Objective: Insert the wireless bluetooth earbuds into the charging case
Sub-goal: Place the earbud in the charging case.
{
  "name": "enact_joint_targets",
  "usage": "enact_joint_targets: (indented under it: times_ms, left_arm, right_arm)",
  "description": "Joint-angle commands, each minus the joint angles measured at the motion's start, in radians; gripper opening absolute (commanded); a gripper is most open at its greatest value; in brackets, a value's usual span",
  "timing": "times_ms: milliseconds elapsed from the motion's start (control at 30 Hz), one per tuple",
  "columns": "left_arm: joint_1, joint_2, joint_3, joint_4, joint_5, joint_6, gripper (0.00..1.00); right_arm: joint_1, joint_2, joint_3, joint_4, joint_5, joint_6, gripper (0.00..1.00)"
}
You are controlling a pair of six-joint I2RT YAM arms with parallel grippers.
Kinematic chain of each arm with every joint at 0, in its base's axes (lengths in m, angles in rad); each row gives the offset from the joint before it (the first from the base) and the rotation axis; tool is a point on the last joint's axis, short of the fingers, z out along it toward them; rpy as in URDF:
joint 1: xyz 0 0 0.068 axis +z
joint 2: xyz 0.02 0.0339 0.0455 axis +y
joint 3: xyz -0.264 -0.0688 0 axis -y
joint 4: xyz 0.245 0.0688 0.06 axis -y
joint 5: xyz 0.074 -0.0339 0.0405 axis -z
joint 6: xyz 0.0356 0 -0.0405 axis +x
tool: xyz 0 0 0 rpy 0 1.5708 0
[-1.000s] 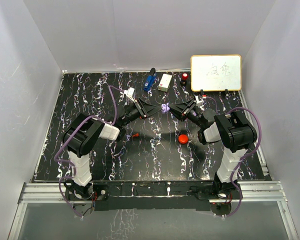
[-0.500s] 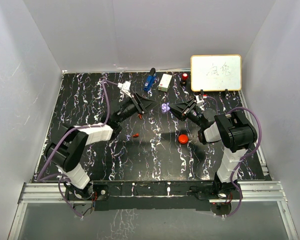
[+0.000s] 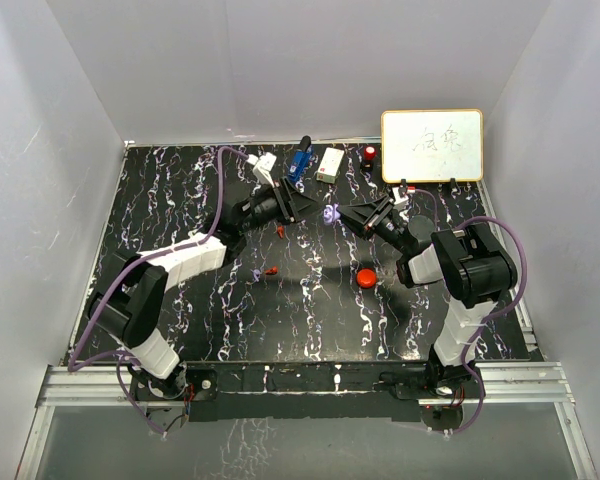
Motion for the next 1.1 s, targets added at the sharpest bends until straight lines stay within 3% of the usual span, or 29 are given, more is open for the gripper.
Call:
enact_joint_targets:
  times_ms: [0, 1067]
  left_arm:
    - [-0.020, -0.030, 0.051, -0.007, 0.070, 0.025, 0.46]
    - [-0.086, 0.018, 0.095, -0.059, 0.107, 0.101, 0.46]
  right_arm:
    - [-0.003, -0.034, 0.035, 0.047, 0.010, -0.023, 0.00]
    - [-0.002, -0.028, 0.053, 0.023, 0.012, -0.021, 0.00]
